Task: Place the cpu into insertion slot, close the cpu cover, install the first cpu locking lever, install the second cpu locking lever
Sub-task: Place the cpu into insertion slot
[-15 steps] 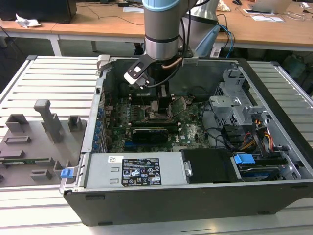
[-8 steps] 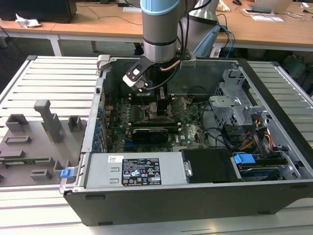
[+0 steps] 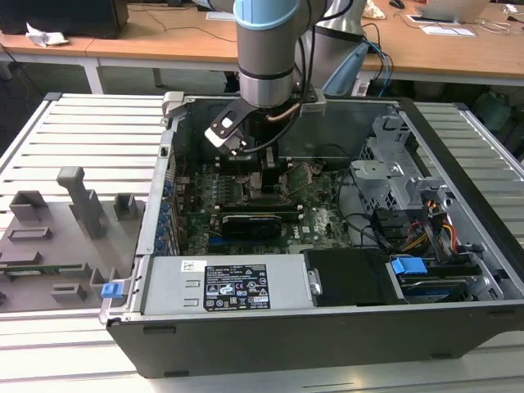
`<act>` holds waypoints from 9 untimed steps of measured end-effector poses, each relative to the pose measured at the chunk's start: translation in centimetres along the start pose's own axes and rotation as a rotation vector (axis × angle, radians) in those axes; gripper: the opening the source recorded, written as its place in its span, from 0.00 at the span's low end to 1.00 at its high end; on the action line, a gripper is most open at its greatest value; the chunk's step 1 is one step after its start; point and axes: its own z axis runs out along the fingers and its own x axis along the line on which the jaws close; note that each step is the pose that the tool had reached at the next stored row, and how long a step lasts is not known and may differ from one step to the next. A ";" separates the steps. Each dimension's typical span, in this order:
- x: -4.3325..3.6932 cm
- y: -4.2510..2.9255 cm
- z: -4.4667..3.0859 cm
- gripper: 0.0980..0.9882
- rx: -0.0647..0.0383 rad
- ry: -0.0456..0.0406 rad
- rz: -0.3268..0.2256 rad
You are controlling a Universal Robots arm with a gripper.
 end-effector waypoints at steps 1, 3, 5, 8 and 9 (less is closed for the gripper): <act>0.02 -0.02 0.11 0.50 0.000 0.0001 0.000; 0.13 -0.04 0.29 0.50 0.000 0.0000 -0.001; 0.26 -0.06 0.50 0.50 0.000 0.0001 -0.001; 0.43 -0.08 0.92 0.50 0.002 0.0002 -0.001; 0.45 -0.09 1.05 0.50 0.003 0.0001 -0.001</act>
